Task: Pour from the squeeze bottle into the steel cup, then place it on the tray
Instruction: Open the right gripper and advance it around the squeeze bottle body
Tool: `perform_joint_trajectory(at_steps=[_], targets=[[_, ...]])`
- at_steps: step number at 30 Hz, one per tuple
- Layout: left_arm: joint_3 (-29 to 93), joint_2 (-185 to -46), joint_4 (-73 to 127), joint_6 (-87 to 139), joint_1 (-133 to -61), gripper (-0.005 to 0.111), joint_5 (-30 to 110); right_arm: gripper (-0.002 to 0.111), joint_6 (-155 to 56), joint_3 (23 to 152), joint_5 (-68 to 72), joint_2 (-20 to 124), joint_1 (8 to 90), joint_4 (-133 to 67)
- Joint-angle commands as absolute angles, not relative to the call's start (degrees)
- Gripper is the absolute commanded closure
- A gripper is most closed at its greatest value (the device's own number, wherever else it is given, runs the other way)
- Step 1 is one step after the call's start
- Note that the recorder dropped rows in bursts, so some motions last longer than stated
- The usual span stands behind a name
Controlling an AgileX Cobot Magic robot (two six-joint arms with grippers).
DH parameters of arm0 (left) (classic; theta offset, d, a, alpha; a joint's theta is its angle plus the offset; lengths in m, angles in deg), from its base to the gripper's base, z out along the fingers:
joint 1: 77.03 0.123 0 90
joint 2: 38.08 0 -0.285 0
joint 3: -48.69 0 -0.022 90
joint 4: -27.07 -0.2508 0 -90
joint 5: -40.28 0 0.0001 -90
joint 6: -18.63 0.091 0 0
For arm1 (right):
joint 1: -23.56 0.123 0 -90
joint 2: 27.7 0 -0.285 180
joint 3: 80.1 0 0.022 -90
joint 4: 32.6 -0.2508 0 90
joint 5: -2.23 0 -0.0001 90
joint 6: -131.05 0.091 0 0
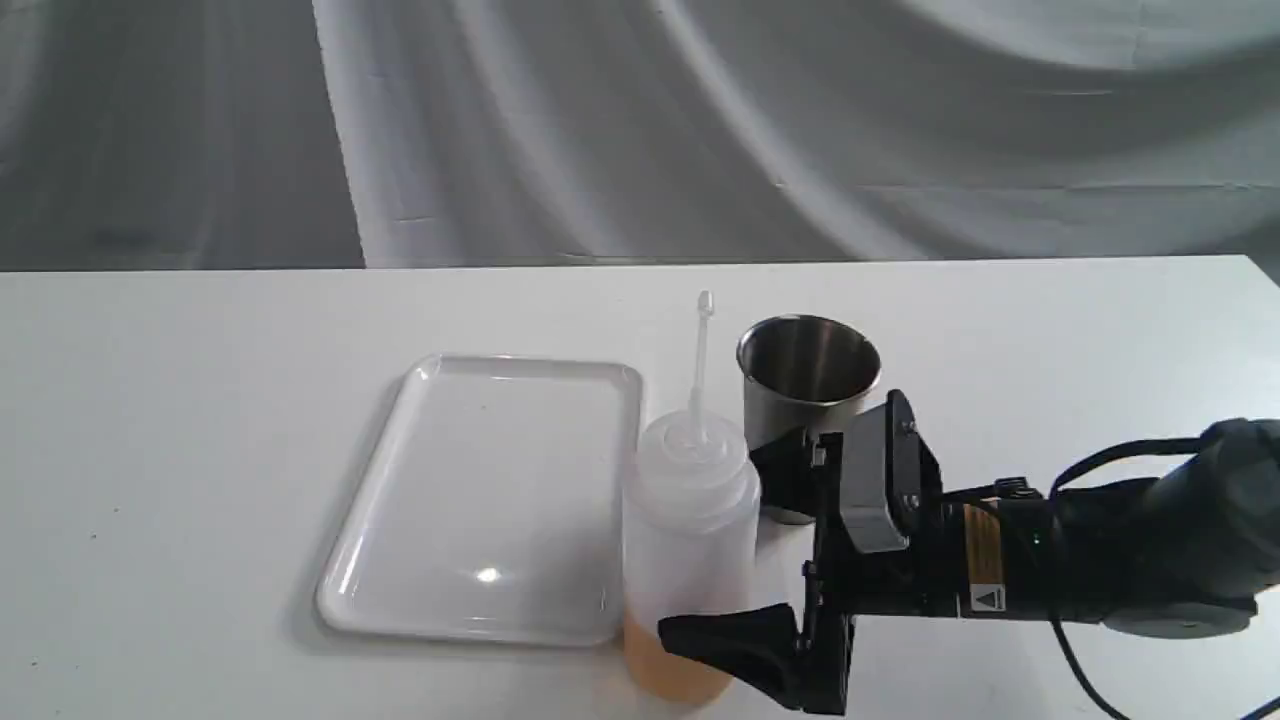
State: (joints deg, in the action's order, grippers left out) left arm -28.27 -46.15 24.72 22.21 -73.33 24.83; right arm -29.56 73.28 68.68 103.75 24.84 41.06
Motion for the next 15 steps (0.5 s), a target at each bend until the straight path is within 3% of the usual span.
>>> perform_joint_trajectory(at_steps=[1,15], targets=[[-28.5,-45.9,24.7,22.1,-73.7,0.098,25.0,0.01,-29.4,73.5,69.1,104.2,25.7,40.6],[-28.5,-45.9,24.7,22.1,-73.7,0.098,25.0,0.01,-31.2,73.5,69.0,105.2,27.6,37.7]])
